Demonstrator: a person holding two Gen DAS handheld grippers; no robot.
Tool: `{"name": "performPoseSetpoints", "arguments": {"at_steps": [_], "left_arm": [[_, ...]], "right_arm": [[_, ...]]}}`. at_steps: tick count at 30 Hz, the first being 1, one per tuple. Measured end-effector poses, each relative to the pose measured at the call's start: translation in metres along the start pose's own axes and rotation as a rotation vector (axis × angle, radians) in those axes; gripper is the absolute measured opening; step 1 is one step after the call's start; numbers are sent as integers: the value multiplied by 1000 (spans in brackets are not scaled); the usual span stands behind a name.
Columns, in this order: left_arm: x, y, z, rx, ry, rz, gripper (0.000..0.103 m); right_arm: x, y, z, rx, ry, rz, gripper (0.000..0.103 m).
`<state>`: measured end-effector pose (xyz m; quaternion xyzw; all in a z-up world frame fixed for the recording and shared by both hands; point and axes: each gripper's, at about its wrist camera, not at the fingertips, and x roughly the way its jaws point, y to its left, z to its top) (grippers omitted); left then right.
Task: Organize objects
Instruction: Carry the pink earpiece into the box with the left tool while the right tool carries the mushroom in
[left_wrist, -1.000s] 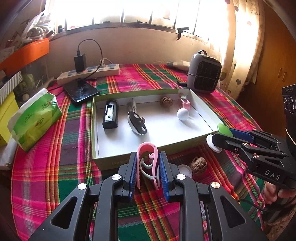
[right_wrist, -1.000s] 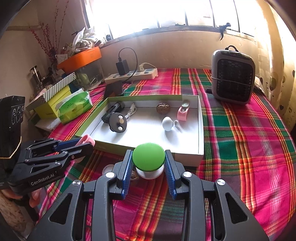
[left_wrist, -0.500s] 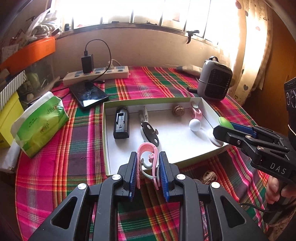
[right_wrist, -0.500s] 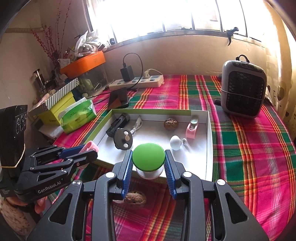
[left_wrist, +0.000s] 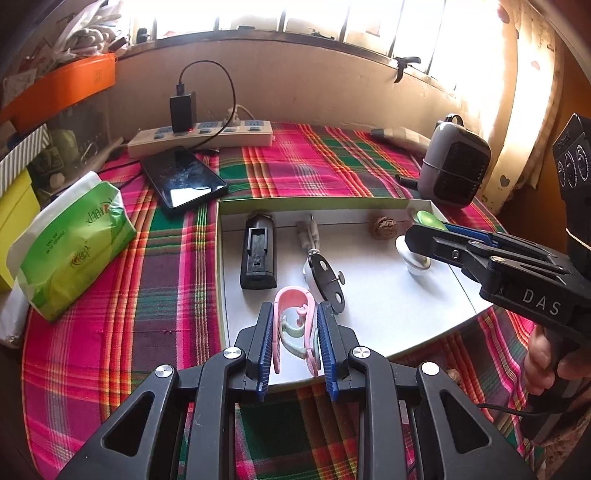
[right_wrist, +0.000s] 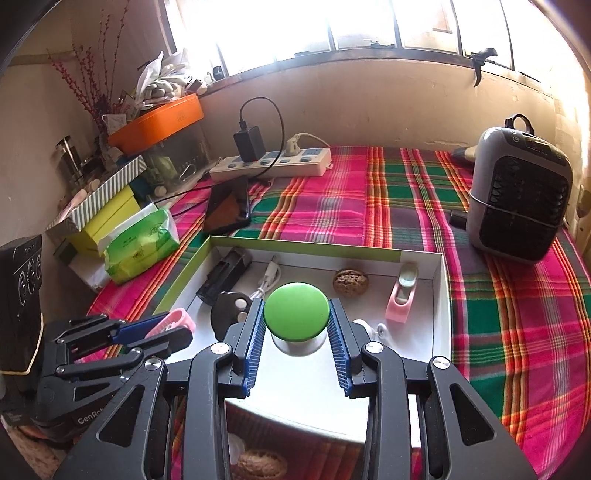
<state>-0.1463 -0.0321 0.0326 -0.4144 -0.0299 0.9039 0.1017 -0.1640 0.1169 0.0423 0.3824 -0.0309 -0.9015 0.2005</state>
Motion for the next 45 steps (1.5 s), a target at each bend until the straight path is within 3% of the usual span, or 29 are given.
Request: {"name": "performPoseSetpoints", "arguments": {"at_steps": [23,45], "left_arm": [[28,1,12,13,33,3,21],[30,0,13,32,30,18,21]], "right_arm": [[52,-6,20,14,102,12,35],[66,-3,18,-18,112,-30,35]]}}
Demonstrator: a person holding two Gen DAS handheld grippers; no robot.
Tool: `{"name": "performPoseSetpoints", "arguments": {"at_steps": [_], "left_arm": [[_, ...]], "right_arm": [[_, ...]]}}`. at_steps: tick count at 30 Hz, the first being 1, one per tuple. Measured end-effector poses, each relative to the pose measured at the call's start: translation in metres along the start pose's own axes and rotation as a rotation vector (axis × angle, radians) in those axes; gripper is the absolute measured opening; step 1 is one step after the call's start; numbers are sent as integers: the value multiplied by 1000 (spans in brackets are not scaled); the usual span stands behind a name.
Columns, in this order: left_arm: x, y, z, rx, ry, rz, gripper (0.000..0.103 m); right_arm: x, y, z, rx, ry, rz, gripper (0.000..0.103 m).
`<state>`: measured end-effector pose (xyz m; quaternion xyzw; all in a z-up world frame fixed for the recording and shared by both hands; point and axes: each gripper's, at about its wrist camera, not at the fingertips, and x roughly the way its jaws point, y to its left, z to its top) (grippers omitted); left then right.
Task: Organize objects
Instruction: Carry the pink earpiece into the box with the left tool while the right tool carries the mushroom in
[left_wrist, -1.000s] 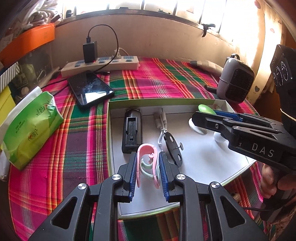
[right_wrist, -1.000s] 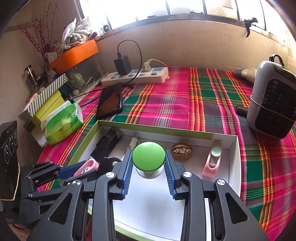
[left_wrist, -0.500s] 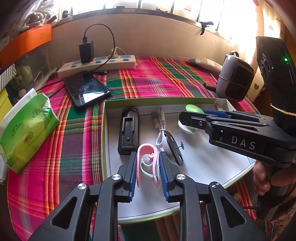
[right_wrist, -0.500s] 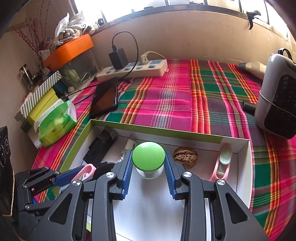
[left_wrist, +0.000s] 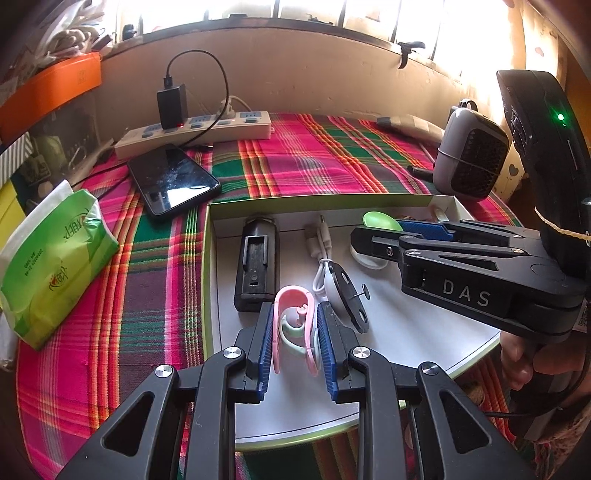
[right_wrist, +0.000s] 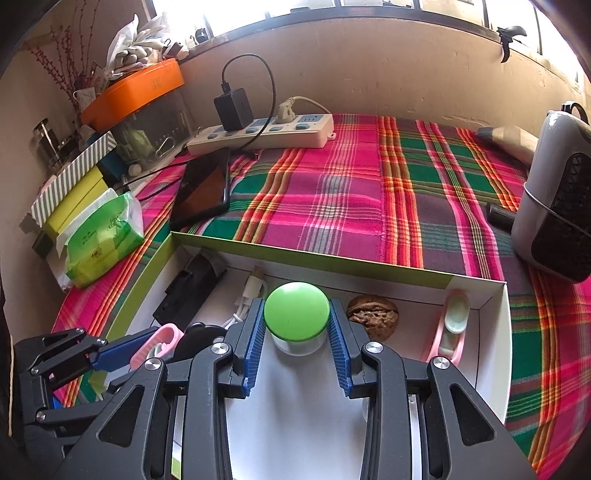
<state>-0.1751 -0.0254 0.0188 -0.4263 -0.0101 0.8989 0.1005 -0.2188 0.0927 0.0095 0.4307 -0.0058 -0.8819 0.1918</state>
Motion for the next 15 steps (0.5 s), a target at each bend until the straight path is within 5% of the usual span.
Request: {"name": "performPoseSetpoints", "arguments": {"at_steps": [15], "left_arm": [[1,0,0,5,2,7,22]], "right_arm": [[2,-1,-1,12,6,-12,35]]}}
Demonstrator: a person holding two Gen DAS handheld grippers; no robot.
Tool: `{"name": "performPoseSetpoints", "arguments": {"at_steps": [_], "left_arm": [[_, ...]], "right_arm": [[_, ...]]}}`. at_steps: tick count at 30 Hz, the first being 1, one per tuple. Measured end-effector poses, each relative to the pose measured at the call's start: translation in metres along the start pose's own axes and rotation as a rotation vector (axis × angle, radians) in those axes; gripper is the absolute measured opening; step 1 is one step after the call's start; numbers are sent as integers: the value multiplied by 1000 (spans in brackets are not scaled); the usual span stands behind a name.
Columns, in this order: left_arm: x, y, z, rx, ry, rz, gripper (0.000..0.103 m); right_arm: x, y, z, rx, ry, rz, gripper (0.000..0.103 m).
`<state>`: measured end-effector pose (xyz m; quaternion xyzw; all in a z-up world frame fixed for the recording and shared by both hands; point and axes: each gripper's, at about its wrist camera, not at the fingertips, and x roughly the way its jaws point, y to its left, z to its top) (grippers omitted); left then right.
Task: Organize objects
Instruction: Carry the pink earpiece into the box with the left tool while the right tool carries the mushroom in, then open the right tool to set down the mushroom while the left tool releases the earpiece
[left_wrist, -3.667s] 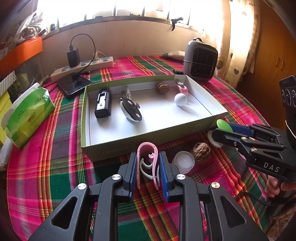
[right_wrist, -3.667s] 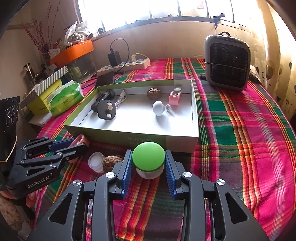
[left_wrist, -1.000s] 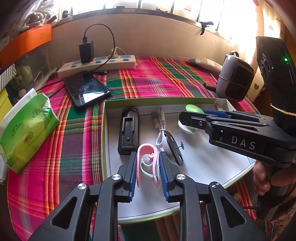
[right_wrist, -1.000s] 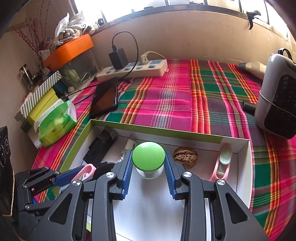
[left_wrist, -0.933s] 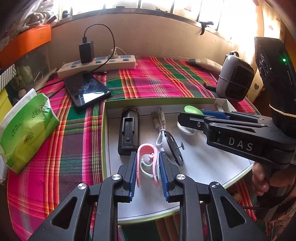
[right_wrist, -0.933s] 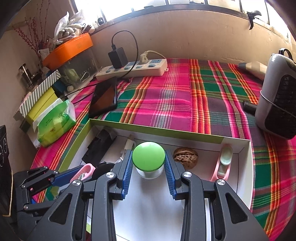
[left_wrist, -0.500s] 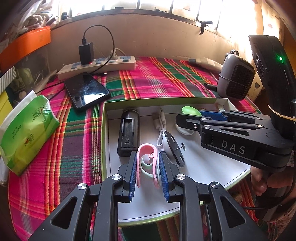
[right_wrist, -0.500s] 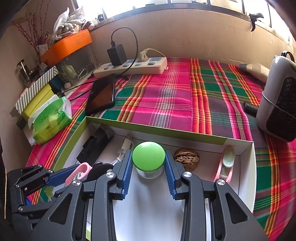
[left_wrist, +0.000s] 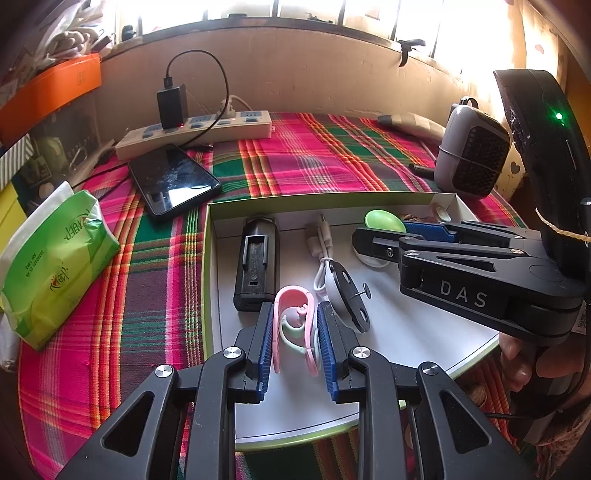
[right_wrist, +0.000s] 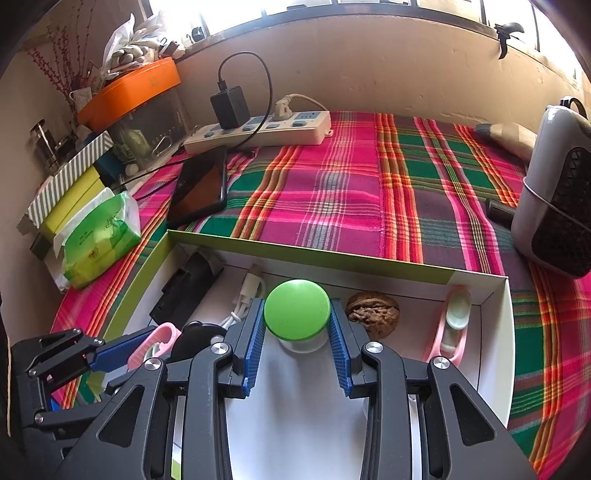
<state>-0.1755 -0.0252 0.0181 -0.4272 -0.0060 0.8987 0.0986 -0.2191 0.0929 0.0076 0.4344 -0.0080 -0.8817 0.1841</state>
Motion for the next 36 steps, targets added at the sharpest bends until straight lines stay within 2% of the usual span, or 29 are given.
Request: {"name": "performPoseSetpoints", "arguments": {"at_steps": [9,13,36], "left_arm": [[1,1,0,1,6,11,22],[0,2,0,1,9,9,23],[-7,-1,-6,-13,2,19,29]], "right_arm": [[-2,-1,1,8,-4,1,35],[-3,0,1,13,-8,6,43],[-19,2,-3,31,-56,30,45]]}}
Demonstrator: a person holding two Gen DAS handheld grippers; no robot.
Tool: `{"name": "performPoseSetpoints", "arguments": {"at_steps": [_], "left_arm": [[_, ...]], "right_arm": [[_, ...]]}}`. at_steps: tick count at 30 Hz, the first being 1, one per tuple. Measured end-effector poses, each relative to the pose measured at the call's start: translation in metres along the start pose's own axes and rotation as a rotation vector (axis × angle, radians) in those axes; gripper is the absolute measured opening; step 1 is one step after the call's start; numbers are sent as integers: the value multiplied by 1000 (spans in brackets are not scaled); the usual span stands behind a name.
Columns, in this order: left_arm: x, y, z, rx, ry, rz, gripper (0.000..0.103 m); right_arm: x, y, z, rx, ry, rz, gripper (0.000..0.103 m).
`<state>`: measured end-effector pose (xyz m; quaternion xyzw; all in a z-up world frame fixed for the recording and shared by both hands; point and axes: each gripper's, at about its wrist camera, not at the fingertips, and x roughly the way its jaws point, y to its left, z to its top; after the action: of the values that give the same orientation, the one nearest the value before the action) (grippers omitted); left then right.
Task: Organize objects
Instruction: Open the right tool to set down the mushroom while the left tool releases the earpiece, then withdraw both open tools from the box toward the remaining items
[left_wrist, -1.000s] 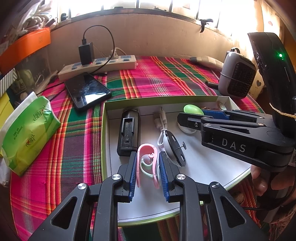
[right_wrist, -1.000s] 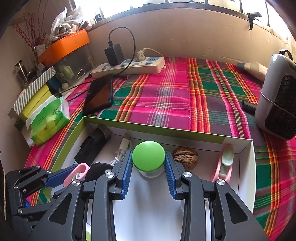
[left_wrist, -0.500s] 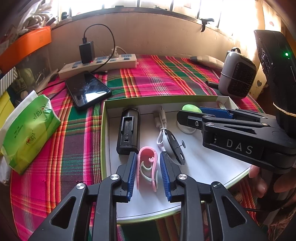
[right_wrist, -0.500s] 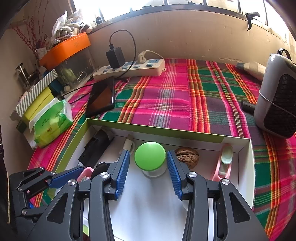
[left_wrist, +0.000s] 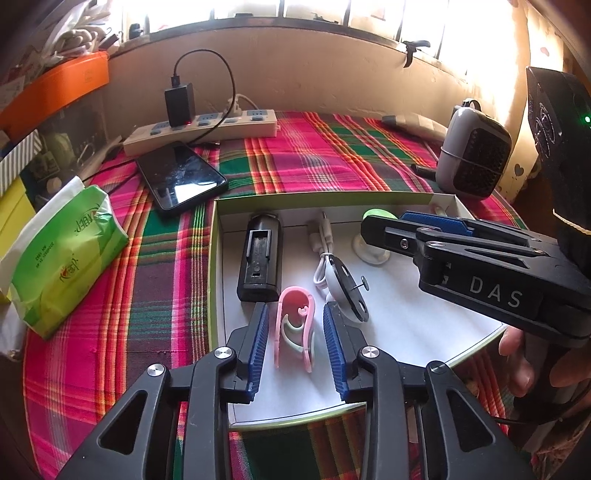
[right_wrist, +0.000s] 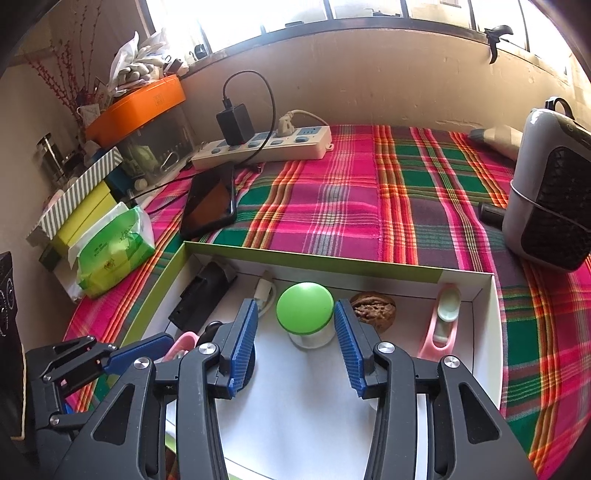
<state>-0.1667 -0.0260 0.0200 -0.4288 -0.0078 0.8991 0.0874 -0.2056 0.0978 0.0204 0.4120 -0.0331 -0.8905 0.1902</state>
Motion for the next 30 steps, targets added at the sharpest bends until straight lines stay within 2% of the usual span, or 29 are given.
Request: {"name": "performPoseSetpoints", "arguments": {"at_steps": [3,6,23,30], "left_arm": [[-5,1,-2,-7,-7,4,30],[-10,2,-3,-9,-12,8,30],[-43,-5,-20,-15,-57,-2,30],[-54,-10,-31,-4,-69,-26,30]], "right_arm": [[-6,1,-1,9,-17,8,46],[-11,3,-1,15,-28,11,53],[-48,6,-22,32,-73,-5,53],[-66,9,-39,4,-99,-48,53]]}}
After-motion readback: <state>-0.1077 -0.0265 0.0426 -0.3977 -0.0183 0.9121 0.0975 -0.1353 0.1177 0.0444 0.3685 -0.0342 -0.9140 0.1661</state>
